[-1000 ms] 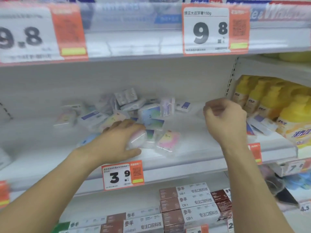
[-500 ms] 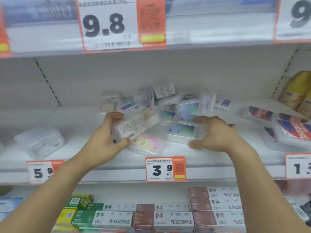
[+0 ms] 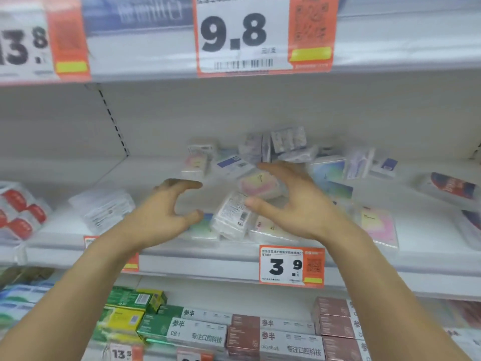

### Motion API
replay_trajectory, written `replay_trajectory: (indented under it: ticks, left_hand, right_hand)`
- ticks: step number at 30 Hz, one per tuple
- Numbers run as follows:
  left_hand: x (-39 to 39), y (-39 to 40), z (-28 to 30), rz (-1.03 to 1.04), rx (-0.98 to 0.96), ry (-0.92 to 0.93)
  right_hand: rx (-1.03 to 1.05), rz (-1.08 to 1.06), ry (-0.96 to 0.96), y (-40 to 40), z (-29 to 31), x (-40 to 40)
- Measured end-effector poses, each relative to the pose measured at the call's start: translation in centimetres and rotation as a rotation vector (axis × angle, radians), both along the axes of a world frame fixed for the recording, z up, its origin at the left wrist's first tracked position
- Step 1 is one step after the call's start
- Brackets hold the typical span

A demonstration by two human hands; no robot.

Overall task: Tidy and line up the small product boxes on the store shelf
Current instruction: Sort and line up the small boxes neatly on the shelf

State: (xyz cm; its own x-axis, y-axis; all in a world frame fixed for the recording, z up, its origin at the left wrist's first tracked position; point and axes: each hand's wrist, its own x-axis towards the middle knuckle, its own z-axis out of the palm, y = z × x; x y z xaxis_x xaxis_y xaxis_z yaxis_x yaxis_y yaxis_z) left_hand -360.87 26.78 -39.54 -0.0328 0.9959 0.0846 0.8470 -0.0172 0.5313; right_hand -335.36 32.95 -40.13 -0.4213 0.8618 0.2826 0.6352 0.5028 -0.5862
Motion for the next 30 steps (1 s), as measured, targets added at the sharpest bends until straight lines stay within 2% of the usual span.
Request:
replay_trajectory:
  ticks: [1, 3, 9, 13, 17, 18, 20, 23, 25, 26, 28, 30]
  left_hand:
    - [-0.5, -0.2, 0.0, 0.010, -0.061, 0.121]
    - [-0.9, -0.3, -0.3, -0.016, -0.160, 0.164]
    - [1.1, 1.1, -1.1, -0.026, -0.055, 0.136]
    - [2.4, 2.4, -1.3, -0.115, -0.060, 0.151]
    - [2.8, 3.1, -1.0, -0.153, -0.084, 0.152]
    - [2.6, 3.2, -0.9, -0.166, -0.114, 0.145]
    - [1.8, 3.7, -0.4, -0.154, -0.143, 0.099]
    - [0.7, 6.1, 0.0, 0.027, 0.089, -0.024]
    - [0.5, 8.6, -0.1, 0.113, 0.214, -0.132]
    - [0.4, 9.9, -0.3, 0.071, 0.214, -0.152]
    - [0.0, 12.1, -0.7, -0.086, 0.074, -0.118]
    - [-0.1, 13.4, -1.3, -0.176, -0.049, 0.004]
  right_hand:
    - [-0.020, 0.024, -0.095, 0.3, -0.4, -0.7]
    - [-0.049, 0.067, -0.252, 0.9, -1.2, -1.5]
    - [-0.021, 0.101, -0.198, 0.7, -0.1, -1.1]
    - [-0.167, 0.221, -0.133, -0.2, 1.1, -0.7]
    - [-0.046, 0.187, -0.297, -0.8, 0.7, -1.6]
    - [-0.021, 0.174, -0.265, -0.7, 0.6, -1.6]
    - [-0.099, 0.152, -0.073, -0.2, 1.0, -0.7]
    - [-0.277, 0.086, 0.227, 1.0, 1.8, 1.8]
    - [-0.283, 0.007, 0.168, 1.8, 1.4, 2.7]
    - [-0.232, -0.050, 0.098, 2.1, 1.0, 2.8]
    - [-0.092, -0.146, 0.049, 2.4, 0.2, 2.1]
    - [0.039, -0.160, 0.054, 2.3, 0.0, 0.9]
